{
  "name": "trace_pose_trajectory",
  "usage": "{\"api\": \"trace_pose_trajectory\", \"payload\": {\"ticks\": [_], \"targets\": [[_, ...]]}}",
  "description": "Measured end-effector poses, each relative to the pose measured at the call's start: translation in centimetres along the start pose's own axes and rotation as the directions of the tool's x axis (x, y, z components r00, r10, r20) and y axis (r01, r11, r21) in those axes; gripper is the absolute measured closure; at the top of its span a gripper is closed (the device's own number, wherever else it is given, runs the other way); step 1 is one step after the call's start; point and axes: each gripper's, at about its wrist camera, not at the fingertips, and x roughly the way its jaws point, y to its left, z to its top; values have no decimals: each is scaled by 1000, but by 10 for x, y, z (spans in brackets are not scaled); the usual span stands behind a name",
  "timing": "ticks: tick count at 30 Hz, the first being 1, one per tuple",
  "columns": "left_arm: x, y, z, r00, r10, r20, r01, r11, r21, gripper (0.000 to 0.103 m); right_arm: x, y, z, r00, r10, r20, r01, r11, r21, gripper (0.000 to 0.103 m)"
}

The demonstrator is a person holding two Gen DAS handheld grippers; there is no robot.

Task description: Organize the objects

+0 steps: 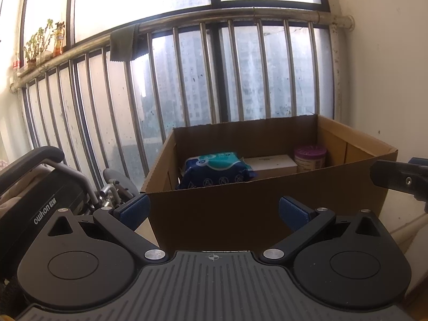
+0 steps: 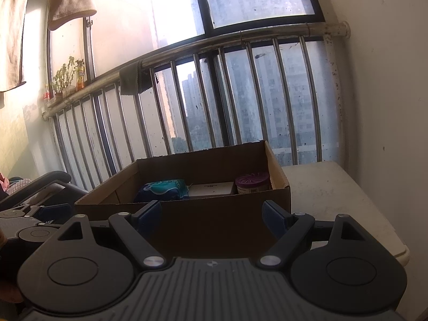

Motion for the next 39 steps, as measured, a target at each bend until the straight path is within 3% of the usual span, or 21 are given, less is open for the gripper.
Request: {"api": "trace_pose_trajectory", "payload": {"ticks": [39], "targets": [[3, -2, -4, 999, -36, -13, 36, 999, -14, 0, -4, -5, -1, 1000, -21, 5, 21, 1000, 5, 17]]}}
